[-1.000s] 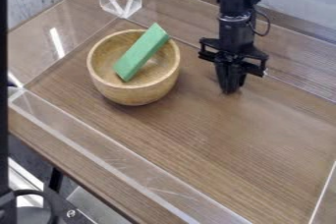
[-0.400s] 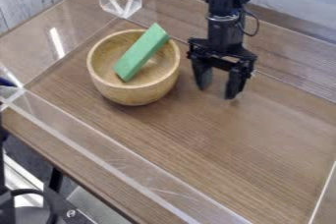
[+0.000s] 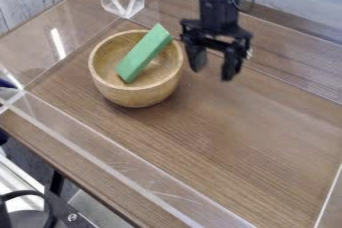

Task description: Remove the green block from inside the brown bowl and put it on the table

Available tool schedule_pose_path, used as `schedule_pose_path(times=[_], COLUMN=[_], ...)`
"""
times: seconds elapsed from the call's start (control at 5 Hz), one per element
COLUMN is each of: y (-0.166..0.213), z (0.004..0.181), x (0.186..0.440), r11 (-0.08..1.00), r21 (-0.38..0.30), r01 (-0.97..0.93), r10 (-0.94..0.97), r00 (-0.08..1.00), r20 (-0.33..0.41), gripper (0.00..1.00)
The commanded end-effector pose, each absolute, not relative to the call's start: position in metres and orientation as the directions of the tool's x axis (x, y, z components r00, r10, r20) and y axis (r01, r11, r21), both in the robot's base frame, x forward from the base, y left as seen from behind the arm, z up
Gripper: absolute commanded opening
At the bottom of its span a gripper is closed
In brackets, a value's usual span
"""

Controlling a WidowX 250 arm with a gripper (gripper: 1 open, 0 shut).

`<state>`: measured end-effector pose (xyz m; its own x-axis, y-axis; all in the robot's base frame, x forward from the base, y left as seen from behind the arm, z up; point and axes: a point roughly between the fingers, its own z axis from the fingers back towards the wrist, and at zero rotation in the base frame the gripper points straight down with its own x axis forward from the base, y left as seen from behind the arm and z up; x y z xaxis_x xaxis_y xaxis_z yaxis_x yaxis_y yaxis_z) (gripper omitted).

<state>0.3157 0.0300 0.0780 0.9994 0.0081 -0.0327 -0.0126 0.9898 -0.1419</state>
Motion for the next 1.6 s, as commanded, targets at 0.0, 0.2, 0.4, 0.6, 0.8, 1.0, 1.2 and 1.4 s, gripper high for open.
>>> schedule_pose_path(times=[0.0,0.2,0.4,0.6,0.8,1.0,1.2,1.4], y=[0.054,0.072,0.083,0.092,0.099,0.107,0.115,0.121], z=[0.108,0.113,0.113,0.108,0.104,0.097,0.09,0.082], x=[0.316,0.309,0.301,0.296,0.293,0.289,0.287,0.286], r11=[0.992,0.994,0.995,0.996,0.996,0.997,0.996,0.996], r21=[-0.121,-0.104,-0.092,-0.078,-0.065,-0.051,-0.042,-0.033], r01=[-0.019,-0.035,-0.037,-0.044,-0.054,-0.066,-0.078,-0.087], r10=[0.026,0.041,0.043,0.049,0.057,0.067,0.08,0.088], r00=[0.998,0.997,0.997,0.997,0.997,0.997,0.997,0.996], r20=[0.051,0.058,0.059,0.054,0.048,0.037,0.025,0.009], gripper=[1.0,1.0,1.0,1.0,1.0,1.0,1.0,1.0])
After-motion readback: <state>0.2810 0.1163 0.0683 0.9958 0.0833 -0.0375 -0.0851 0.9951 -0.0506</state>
